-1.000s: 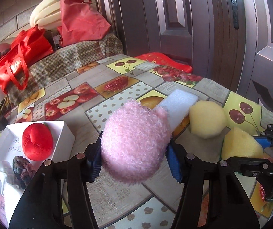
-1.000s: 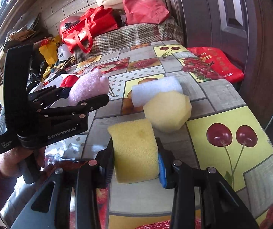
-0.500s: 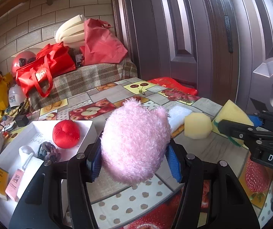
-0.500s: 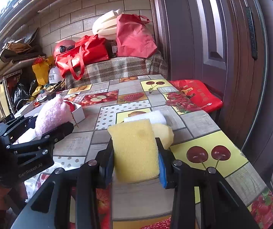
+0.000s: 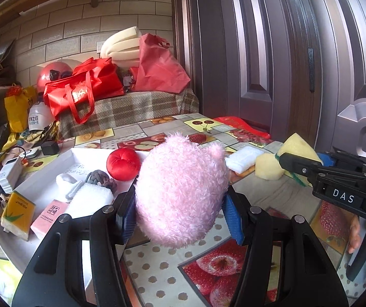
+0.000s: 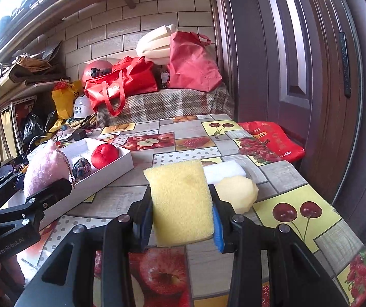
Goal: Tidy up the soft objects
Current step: 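Carry the pink plush over the box with left while right carries the sponge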
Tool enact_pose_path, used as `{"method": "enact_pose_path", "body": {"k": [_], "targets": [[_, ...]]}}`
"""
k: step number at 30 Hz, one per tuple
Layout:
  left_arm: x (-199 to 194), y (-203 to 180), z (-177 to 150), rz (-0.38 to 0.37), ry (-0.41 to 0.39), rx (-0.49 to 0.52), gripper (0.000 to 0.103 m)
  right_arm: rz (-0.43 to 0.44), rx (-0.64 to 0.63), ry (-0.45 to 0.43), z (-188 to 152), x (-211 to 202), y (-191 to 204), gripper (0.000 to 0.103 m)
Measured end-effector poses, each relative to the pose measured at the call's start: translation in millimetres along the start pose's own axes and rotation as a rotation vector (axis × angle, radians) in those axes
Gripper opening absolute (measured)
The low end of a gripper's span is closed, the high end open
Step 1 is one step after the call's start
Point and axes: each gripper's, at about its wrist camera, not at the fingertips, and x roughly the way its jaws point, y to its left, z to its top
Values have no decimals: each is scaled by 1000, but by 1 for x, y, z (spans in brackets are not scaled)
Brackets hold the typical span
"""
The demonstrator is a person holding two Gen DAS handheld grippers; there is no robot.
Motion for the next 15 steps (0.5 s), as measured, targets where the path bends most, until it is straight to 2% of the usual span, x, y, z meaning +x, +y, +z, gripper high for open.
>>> {"method": "enact_pose_path", "body": {"k": [15], "targets": [[-26,44,-11,47,-32,-58,58,65,-55,12,-2,7,42,39]]}}
